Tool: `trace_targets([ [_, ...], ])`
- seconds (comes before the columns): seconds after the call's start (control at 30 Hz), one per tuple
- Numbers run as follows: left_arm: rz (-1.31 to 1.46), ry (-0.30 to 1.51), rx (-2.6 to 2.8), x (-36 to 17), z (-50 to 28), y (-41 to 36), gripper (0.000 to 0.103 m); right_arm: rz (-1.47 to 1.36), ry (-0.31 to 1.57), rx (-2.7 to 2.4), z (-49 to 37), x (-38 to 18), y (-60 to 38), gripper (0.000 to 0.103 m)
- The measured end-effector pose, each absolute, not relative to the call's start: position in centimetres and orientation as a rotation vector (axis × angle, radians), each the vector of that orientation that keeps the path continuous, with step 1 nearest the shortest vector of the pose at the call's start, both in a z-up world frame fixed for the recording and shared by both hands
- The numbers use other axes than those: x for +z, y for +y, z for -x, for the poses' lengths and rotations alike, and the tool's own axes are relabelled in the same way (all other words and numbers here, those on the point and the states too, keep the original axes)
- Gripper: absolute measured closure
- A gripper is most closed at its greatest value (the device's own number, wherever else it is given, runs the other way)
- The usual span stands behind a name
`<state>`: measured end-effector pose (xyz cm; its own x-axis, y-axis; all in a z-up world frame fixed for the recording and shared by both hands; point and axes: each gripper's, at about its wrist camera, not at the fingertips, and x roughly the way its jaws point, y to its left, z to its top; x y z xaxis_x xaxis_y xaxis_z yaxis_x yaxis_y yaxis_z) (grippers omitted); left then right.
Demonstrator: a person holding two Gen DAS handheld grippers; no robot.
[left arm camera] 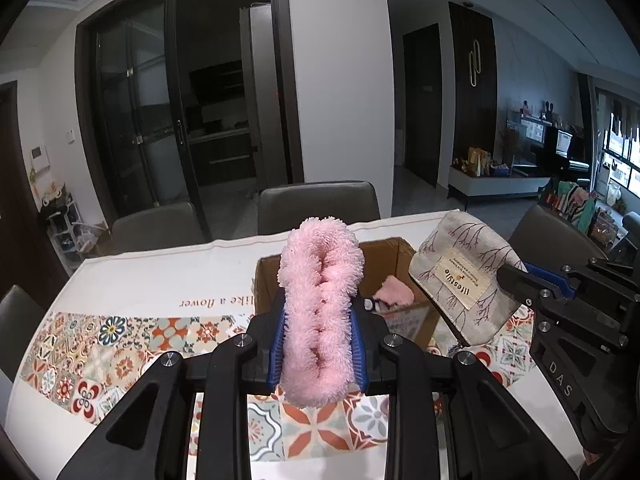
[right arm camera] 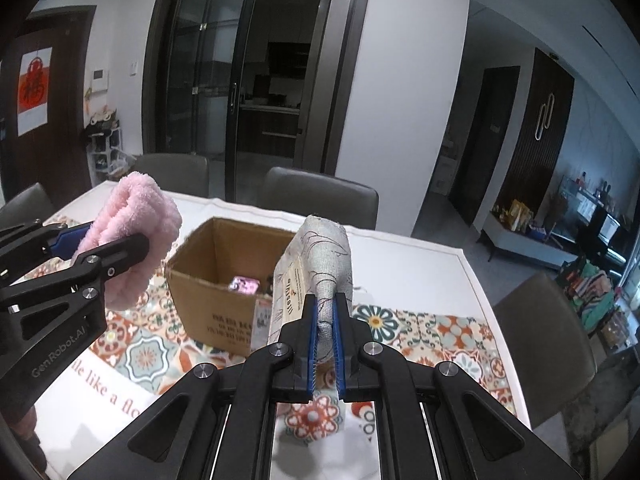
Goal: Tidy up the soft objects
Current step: 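Carry the pink headband and patterned pouch with both tools over the box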
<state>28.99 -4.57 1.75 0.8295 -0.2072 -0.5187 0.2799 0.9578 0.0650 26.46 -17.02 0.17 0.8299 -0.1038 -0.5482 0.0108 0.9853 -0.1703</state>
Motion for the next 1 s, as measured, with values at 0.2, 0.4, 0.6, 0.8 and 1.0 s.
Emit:
trace_targets([
  [0.2, -0.141, 0.524, -0.257, 2.0, -30.7, -4.7, 0.075, 0.150, 0.567, -0.060, -27.7, 0.3, -17.1, 0.095],
  [0.4, -0.135, 0.532, -0.255, 1.7, -32.8, -4.8, 0.075, 0.138, 0.545, -0.058, -29.6, 0.6, -17.2, 0.095],
  [0.6, -0.132, 0.552, -0.252, 1.0, -35.3, -5.2, 0.075, 0.111, 0.542, -0.049, -31.8, 0.4, -17.7, 0.095],
  [0.8, -0.126, 0.572, -0.250, 0.0, -37.6, -5.0, 0.075, 0.083, 0.548, -0.038, -34.0, -0.3, -18.1, 0.095],
  [1.0, -0.126, 0.604, -0.251, -1.5, -39.8, -5.3, 0.075, 0.048, 0.579, -0.017, -36.5, -1.6, -18.3, 0.095],
])
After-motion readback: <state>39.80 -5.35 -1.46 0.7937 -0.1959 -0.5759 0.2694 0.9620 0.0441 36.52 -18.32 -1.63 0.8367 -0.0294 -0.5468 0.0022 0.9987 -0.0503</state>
